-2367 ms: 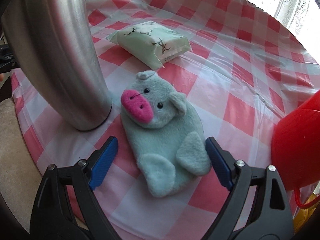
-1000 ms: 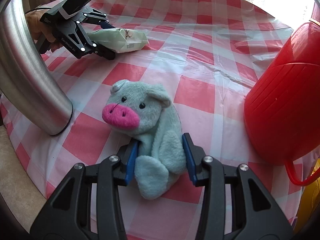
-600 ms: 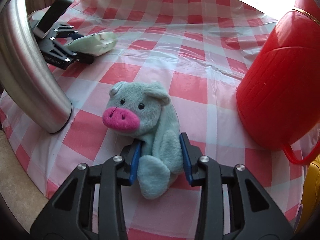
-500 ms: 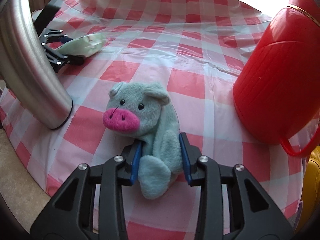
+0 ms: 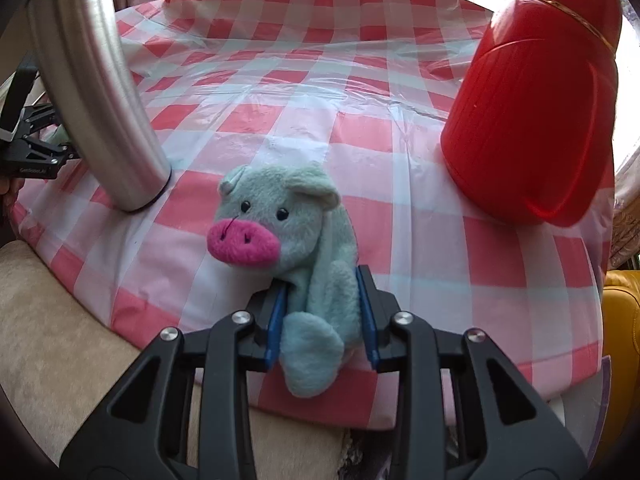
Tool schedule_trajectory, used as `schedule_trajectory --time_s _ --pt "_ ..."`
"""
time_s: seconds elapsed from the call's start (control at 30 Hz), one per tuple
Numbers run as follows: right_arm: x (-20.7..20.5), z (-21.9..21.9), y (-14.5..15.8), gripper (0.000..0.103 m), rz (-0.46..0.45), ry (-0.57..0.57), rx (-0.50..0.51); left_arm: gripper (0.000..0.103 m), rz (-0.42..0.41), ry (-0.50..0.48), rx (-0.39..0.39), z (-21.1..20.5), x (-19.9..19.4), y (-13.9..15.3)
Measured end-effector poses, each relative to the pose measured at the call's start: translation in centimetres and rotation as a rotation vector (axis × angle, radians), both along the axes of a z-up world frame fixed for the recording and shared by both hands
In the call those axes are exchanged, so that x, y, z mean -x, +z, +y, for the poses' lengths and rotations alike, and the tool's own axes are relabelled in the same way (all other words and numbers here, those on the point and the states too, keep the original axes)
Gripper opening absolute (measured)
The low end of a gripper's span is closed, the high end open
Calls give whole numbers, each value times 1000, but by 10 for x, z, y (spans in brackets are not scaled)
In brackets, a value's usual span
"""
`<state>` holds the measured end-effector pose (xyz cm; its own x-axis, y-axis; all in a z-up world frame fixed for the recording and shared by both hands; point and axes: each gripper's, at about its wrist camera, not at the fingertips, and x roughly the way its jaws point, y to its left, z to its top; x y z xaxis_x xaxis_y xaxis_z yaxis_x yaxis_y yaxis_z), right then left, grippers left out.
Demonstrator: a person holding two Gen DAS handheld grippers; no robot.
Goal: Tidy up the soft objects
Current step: 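Carry both items over the white box and open both tools to drop them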
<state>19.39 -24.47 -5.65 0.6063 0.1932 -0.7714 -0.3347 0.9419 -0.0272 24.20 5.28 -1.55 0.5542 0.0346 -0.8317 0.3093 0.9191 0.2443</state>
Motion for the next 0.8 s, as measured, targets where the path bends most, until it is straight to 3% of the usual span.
schedule_trajectory --time_s 0.4,0.8 --pt "60 -27 14 36 -32 -29 -10 75 -67 -6 16 -17 83 50" --pt "112 -101 34 36 -64 -156 -37 75 -132 -169 76 -109 133 101"
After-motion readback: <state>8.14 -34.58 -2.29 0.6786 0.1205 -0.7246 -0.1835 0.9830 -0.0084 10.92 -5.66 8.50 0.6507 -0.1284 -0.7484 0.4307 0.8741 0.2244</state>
